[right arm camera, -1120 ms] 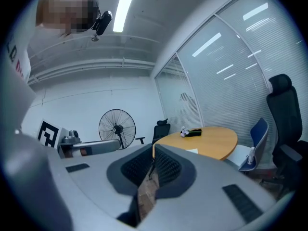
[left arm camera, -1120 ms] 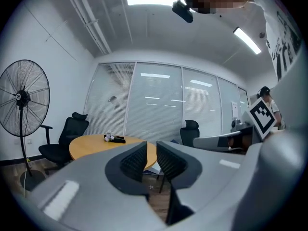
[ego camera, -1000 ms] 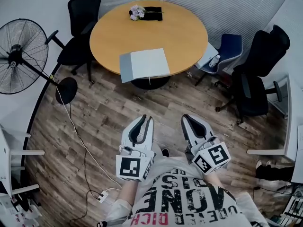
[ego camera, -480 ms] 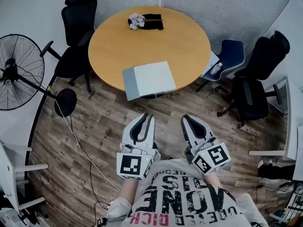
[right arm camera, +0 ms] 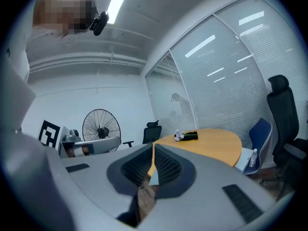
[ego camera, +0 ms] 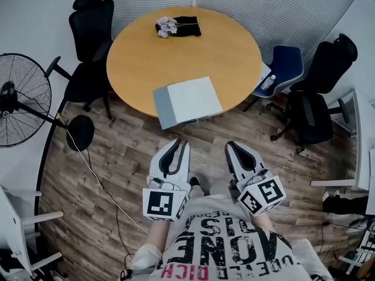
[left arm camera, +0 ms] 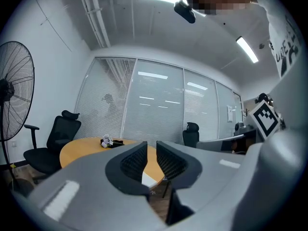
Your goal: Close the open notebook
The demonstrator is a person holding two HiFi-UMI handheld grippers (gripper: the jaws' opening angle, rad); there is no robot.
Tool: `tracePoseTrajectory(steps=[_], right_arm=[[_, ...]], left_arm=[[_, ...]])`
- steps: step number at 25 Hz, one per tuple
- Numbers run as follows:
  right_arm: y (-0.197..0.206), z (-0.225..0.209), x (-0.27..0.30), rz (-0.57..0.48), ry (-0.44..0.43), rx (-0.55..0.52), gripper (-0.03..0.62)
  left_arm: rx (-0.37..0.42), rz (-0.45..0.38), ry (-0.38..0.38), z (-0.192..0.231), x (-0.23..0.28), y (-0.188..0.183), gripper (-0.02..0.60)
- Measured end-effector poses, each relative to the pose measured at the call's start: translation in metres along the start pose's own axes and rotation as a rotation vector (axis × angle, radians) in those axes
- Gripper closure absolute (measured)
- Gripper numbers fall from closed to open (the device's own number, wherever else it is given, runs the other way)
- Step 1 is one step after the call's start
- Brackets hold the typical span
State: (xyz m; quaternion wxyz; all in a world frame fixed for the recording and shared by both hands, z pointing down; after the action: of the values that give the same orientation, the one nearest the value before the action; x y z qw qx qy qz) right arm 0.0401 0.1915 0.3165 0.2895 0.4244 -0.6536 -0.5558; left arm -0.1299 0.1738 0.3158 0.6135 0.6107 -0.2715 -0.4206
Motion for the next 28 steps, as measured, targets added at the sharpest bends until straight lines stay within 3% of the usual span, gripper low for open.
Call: tracePoseTrajectory(steps=[13, 28], right_arm=[[0.008, -0.004, 0.015, 0.037, -0.005, 0.005, 0.574], [-0.003, -0.066, 0.074, 0.035, -0.064, 0.017, 0.574]], left_arm=[[-0.041, 0.011, -0.027, 0.013, 0.005, 0.01, 0.512], [-0.044, -0.014, -0.102, 0.029, 0.076, 0.015, 0.512]])
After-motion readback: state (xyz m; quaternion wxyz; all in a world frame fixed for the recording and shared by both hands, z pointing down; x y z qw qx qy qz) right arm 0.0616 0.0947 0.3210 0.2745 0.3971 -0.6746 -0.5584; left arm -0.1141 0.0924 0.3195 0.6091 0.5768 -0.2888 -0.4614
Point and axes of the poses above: the fingertips, and each gripper's own axes: x forward along the fingers, z to its left, y out of its underside, the point moved 5 cm from there along -x, backward along the fingers, and after that the axes turned 13 degrees about -z, right-handed, at the moved point
